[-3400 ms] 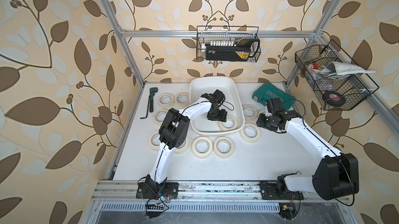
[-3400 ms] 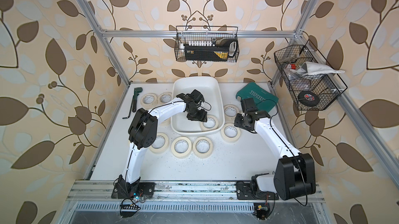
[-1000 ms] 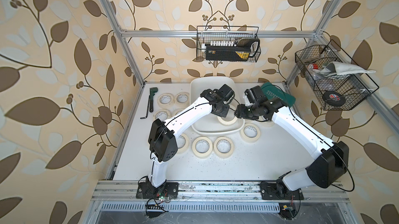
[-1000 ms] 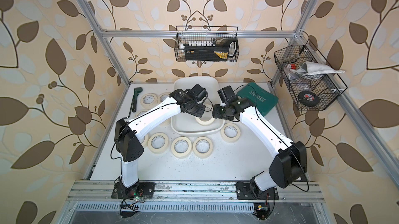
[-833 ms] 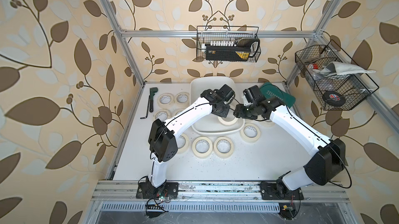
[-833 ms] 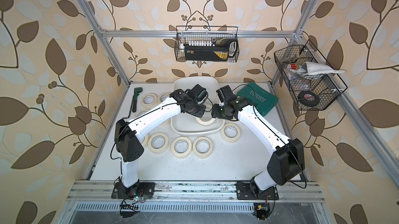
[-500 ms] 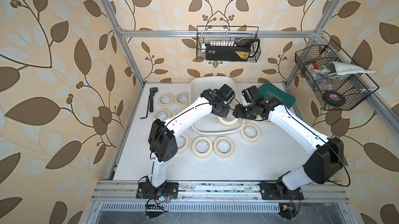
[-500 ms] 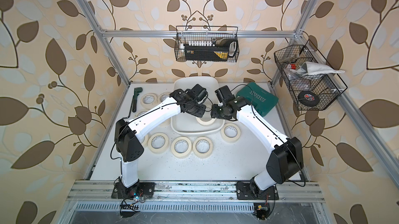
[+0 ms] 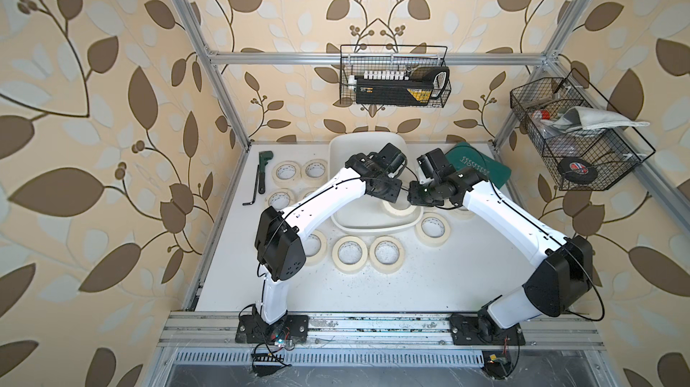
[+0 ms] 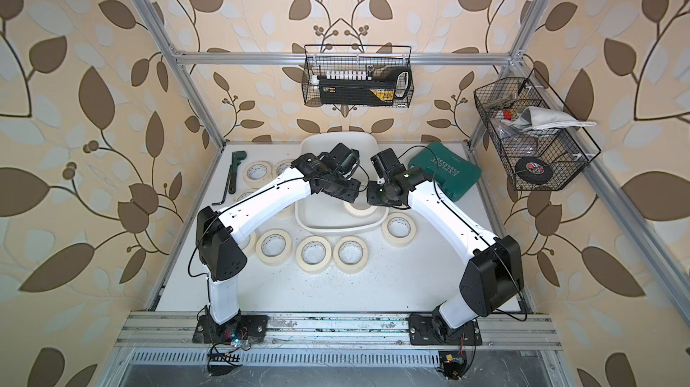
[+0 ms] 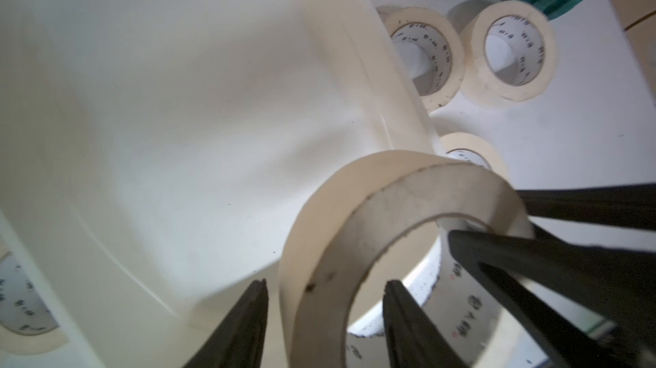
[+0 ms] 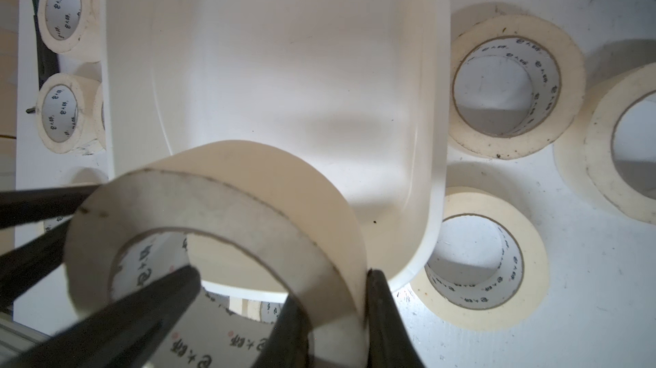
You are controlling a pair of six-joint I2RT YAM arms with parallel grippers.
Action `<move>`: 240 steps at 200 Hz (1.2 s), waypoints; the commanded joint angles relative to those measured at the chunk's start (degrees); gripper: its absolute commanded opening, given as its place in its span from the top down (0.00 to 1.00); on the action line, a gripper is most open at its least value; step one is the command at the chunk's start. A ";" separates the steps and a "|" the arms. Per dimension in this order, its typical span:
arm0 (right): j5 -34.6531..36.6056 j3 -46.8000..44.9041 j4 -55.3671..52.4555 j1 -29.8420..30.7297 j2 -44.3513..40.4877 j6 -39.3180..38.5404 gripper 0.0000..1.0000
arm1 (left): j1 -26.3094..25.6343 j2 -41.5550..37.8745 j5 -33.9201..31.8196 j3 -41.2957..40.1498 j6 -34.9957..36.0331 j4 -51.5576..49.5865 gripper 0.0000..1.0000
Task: Take out the art tape in the storage box
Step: Place the art tape at the center of the board.
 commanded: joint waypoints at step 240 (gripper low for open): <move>13.50 -23.73 -6.42 -32.02 -24.77 18.10 1.00 | 5.57 -10.33 0.75 -11.02 -3.55 6.45 0.01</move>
